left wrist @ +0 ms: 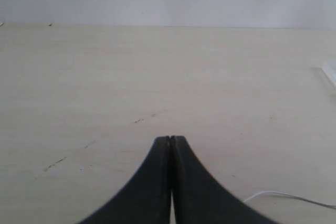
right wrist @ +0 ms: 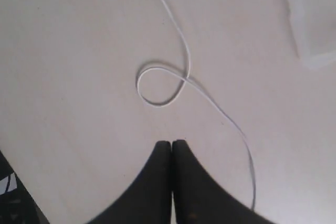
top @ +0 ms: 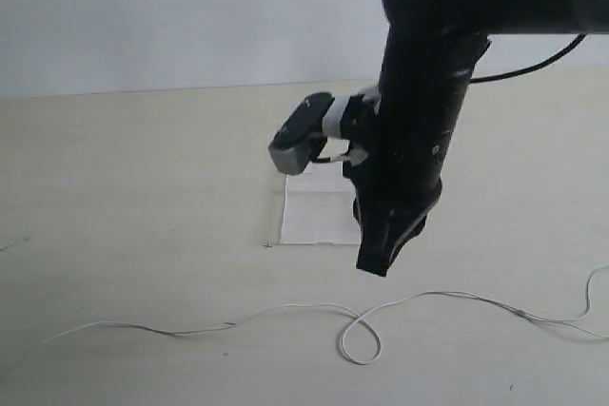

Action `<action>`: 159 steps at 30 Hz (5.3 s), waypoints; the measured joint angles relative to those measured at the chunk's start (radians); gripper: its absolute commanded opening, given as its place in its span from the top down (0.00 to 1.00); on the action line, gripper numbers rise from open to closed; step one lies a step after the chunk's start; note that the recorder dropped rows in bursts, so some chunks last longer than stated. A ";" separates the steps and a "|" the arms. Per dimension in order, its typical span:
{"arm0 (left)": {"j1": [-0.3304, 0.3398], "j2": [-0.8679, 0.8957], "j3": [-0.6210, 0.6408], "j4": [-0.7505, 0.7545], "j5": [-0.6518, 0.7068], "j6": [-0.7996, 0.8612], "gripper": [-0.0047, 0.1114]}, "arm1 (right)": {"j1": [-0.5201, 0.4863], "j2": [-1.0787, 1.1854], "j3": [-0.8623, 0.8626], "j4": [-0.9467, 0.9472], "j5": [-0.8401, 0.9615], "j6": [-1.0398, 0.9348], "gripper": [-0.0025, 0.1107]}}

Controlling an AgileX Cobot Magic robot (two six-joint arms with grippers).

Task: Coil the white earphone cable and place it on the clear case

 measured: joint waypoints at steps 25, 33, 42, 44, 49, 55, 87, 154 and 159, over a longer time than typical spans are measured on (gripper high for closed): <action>0.000 0.000 0.000 0.000 0.000 0.000 0.96 | 0.014 0.277 -0.009 0.015 -0.218 0.052 0.54; 0.000 0.000 0.000 0.000 0.000 0.000 0.96 | 0.014 0.319 -0.009 0.017 -0.251 0.055 0.54; 0.000 0.000 0.000 0.000 0.000 0.000 0.96 | 0.014 0.323 -0.009 0.025 -0.278 0.091 0.72; 0.000 0.000 0.000 0.000 0.000 0.000 0.96 | 0.014 0.332 -0.017 0.025 -0.278 0.098 0.72; 0.000 0.000 0.000 0.000 0.000 0.000 0.96 | 0.014 0.348 -0.028 0.025 -0.255 0.126 0.84; 0.000 0.000 0.000 0.000 0.000 0.000 0.96 | 0.014 0.354 -0.034 0.031 -0.235 0.175 0.98; 0.000 0.000 0.000 0.000 0.000 0.000 0.96 | 0.014 -0.311 -0.232 -0.026 -0.158 0.284 0.98; -0.132 0.109 -0.046 -1.571 0.202 1.413 0.96 | 0.014 -0.316 -1.055 -0.217 -0.015 0.410 0.98; -0.132 0.298 -0.099 -1.587 0.248 1.477 0.96 | 0.014 -0.316 -1.055 -0.183 -0.024 0.440 0.98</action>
